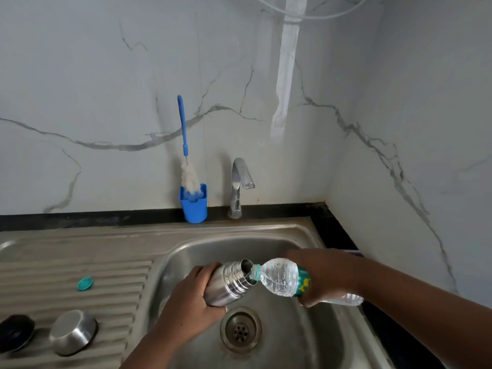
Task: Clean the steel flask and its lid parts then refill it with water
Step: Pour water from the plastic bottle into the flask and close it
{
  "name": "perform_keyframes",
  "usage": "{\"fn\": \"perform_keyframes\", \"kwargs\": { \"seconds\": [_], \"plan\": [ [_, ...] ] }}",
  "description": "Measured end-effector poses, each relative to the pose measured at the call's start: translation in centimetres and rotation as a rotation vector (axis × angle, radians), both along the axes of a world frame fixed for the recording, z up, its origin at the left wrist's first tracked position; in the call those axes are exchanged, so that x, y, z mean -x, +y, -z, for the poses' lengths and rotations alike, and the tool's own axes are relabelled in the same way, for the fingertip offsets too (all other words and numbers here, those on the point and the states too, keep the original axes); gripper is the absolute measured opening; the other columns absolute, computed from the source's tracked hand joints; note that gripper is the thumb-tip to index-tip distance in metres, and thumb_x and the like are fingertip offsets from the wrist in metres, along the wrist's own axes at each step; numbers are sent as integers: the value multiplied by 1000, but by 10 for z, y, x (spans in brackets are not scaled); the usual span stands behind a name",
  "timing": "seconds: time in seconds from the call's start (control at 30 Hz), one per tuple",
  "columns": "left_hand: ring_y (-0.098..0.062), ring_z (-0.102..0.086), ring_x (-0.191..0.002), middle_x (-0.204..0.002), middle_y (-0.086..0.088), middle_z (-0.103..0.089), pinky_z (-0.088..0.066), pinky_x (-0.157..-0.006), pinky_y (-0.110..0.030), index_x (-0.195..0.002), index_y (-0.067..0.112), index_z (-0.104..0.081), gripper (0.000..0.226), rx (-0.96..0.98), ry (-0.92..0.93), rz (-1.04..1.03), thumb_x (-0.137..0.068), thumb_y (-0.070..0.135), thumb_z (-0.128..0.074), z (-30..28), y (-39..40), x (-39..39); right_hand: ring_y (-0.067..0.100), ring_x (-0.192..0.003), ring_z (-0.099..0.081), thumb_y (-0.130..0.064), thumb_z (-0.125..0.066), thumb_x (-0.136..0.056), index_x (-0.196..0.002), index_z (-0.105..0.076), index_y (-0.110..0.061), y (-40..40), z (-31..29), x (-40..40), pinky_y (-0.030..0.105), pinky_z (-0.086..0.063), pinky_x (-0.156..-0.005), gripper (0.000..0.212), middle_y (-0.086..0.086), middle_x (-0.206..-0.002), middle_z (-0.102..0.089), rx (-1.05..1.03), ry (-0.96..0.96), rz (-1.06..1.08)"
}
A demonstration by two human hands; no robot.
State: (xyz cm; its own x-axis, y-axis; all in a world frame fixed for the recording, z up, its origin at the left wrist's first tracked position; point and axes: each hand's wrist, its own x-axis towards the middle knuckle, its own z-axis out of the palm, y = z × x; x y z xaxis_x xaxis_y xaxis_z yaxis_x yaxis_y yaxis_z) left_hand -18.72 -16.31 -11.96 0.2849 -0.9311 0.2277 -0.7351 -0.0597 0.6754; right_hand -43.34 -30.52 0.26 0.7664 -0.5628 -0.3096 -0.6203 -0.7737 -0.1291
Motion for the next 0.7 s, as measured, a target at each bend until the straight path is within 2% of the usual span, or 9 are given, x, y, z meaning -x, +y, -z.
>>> {"fn": "perform_keyframes", "kwargs": {
  "seconds": [0.1, 0.2, 0.37, 0.47, 0.57, 0.7],
  "plan": [
    [-9, -62, -100, -112, 20, -55, -52, -85, -31, -124, 48, -41, 80, 22, 11, -15, -51, 40, -73, 9, -4, 0, 11, -96, -60, -41, -74, -66, -122, -42, -39, -7, 7, -4, 35, -52, -85, 65, -12, -111, -59, -4, 13, -20],
    [-12, -62, -101, -112, 19, -54, -51, -83, -30, -126, 43, -48, 79, 20, 8, -30, -51, 39, -74, 19, -6, -1, 10, -94, -60, -39, -74, -66, -121, -43, -38, -14, 14, -8, 35, -52, -83, 64, -12, -109, -60, -26, 6, -27],
    [-11, -61, -101, -113, 19, -54, -50, -83, -29, -125, 42, -48, 77, 10, 26, -42, -52, 43, -70, 26, -12, -3, 7, -90, -56, -38, -74, -67, -114, -43, -41, -22, 22, -11, 30, -49, -77, 57, -15, -102, -57, -51, 2, -34],
    [-10, -59, -105, -115, 18, -54, -50, -86, -30, -127, 38, -50, 78, -3, 53, -57, -52, 44, -69, 31, -14, -4, 8, -89, -57, -39, -74, -65, -117, -42, -40, -26, 27, -14, 31, -49, -76, 62, -13, -102, -58, -52, 7, -34],
    [-8, -58, -108, -118, 17, -55, -52, -88, -34, -127, 43, -47, 78, -20, 78, -54, -53, 45, -70, 34, -15, -4, 9, -90, -57, -39, -75, -65, -123, -42, -39, -29, 28, -15, 31, -50, -77, 67, -12, -105, -58, -41, 21, -50],
    [-8, -58, -108, -121, 15, -54, -53, -90, -37, -129, 45, -45, 80, -37, 100, -47, -54, 44, -72, 35, -14, -3, 9, -91, -56, -39, -76, -67, -121, -42, -40, -28, 25, -15, 30, -49, -76, 64, -13, -106, -57, -35, 18, -65]
  ]
}}
